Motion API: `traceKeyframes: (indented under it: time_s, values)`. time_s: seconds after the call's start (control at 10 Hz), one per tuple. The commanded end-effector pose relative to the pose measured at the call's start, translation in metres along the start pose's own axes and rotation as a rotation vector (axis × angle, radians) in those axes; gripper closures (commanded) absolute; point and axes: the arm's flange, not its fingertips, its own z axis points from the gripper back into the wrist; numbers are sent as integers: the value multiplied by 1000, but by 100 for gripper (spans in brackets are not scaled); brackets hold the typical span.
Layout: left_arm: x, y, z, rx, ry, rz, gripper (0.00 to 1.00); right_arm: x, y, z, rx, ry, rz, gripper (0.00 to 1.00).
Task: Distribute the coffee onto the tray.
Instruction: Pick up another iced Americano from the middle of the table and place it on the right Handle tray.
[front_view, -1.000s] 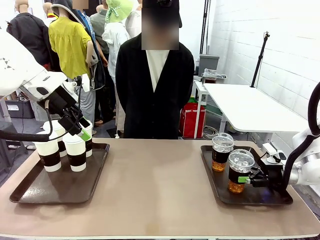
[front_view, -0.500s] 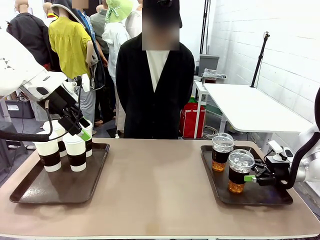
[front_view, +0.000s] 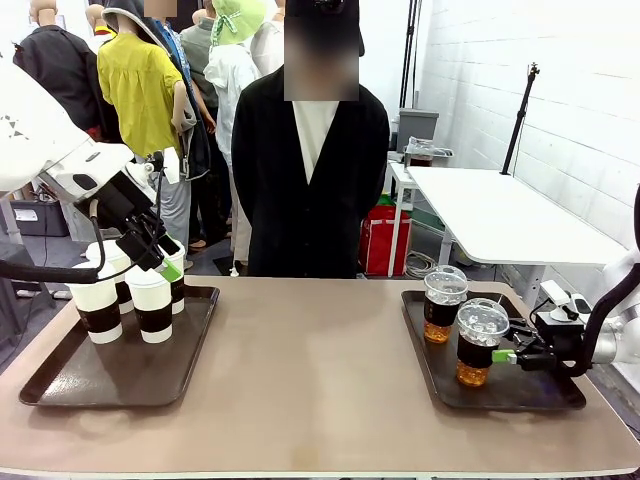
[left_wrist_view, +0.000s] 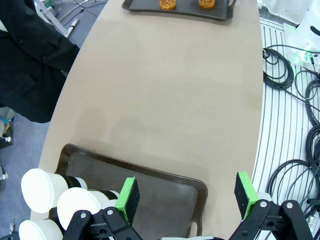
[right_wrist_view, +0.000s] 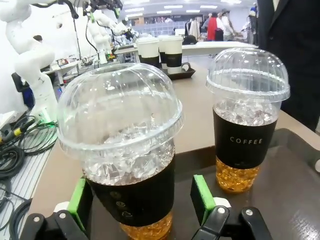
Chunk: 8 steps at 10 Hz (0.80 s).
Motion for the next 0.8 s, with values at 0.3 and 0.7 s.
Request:
traceKeyframes:
  time_s: [0.3, 0.7]
  values:
    - [-2, 2, 0, -14, -25, -16, 0, 0, 0, 0, 1, -1, 4, 0]
    - [-2, 2, 0, -14, -25, -16, 0, 0, 0, 0, 1, -1, 4, 0]
